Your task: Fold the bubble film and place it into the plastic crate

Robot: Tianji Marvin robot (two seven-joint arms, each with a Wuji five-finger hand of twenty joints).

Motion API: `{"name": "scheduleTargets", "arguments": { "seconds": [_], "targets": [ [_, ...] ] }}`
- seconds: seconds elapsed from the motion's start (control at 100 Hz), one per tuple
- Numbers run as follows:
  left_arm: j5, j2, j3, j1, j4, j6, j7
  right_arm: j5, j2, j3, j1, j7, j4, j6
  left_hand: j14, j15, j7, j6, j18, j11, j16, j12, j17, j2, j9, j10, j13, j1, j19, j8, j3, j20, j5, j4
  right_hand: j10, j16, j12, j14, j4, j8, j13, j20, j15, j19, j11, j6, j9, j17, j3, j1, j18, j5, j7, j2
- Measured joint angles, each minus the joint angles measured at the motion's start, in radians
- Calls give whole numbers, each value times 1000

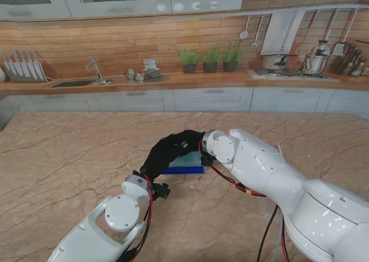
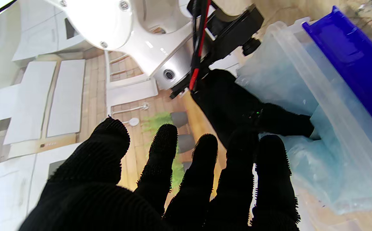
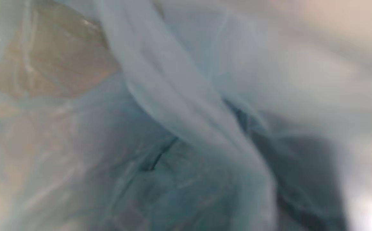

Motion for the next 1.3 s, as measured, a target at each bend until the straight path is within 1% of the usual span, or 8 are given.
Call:
{"name": "scheduleTargets", "arguments": {
  "seconds": [0.15, 0.29, 0.5, 0.51, 0.61, 0.87, 1.13, 1.3],
  "targets": [
    [63, -19, 27, -42, 61, 27, 44, -1, 3, 4, -3, -2, -5, 0, -26, -19, 0, 0, -22, -9, -23, -34, -36, 5, -147, -19, -58, 4, 0, -1, -1, -4, -21, 0, 0, 0, 0, 0, 0, -11, -1, 0, 0, 0, 0, 1, 0, -12, 0, 0, 3, -1, 0, 4],
    [79, -28, 34, -54, 82, 40, 71, -10, 25, 13, -13, -5, -49, 5, -38, -29, 0, -1, -23, -26, -25, -65, -56, 23, -233, -34, -77, 5, -2, -1, -12, -13, -49, 0, 0, 0, 0, 0, 0, -13, -1, 0, 0, 0, 0, 3, -1, -14, -21, 0, 10, -12, 1, 5],
    [88, -36, 41, -65, 96, 87, 81, -24, 53, 30, -26, -7, -97, 19, -57, -51, 0, -2, -72, -25, -59, -78, -80, 33, -253, -33, -118, 3, -22, -1, -35, -16, -58, 0, 2, 0, 0, 0, 0, -27, -17, 0, -25, -24, -2, 9, -25, -38, -86, -48, 16, -42, 1, -14],
    [86, -36, 41, -66, 96, 92, 81, -25, 55, 31, -27, -7, -100, 20, -58, -51, 0, -2, -75, -25, -60, -78, -80, 33, -253, -32, -118, 3, -23, -1, -35, -17, -58, 11, 2, 0, 0, 0, 1, -28, -20, 0, -29, -27, -2, 13, -26, -40, -92, -55, 18, -42, 0, -14],
    [64, -41, 44, -72, 104, 119, 80, -29, 70, 40, -34, -4, -128, 28, -62, -52, -1, -2, -78, -45, -65, -100, -94, 33, -293, -28, -132, 7, -34, -12, -47, -27, -75, 11, 3, 0, 0, 1, 1, -29, -54, 0, -65, -61, -3, 18, -49, -68, -133, -62, 33, -52, -1, -14],
    [43, -56, 52, -89, 124, 164, 92, -69, 104, 52, -46, -1, -186, 49, -130, -8, -8, -2, -96, -86, -63, -129, -100, 43, -307, -29, -131, 8, -34, -11, -59, -28, -93, 11, -7, -59, -13, 8, 30, -29, -164, -3, -305, -211, -91, 57, -141, -166, -173, -93, 64, -116, -66, -14],
    [17, -61, 52, -92, 124, 181, 83, -138, 161, 114, -84, 9, -304, 99, -137, 13, -12, -2, -98, -100, -61, -133, -109, 46, -315, -33, -131, 8, -51, -14, -69, -30, -105, 11, -6, -113, -25, 11, 36, -8, -253, -3, -481, -339, -141, 71, -244, -216, -184, -146, 74, -151, -169, -14],
    [-1, -65, 52, -91, 123, 217, 88, -169, 187, 170, -117, -15, -363, 119, -92, 8, -25, -2, -80, -114, -61, -141, -116, 55, -315, -33, -170, 7, -51, -28, -79, -30, -131, 20, 4, -128, -25, 22, 36, 22, -263, -4, -513, -387, -143, 71, -255, -204, -187, -173, 75, -149, -172, -14]
  ]
}}
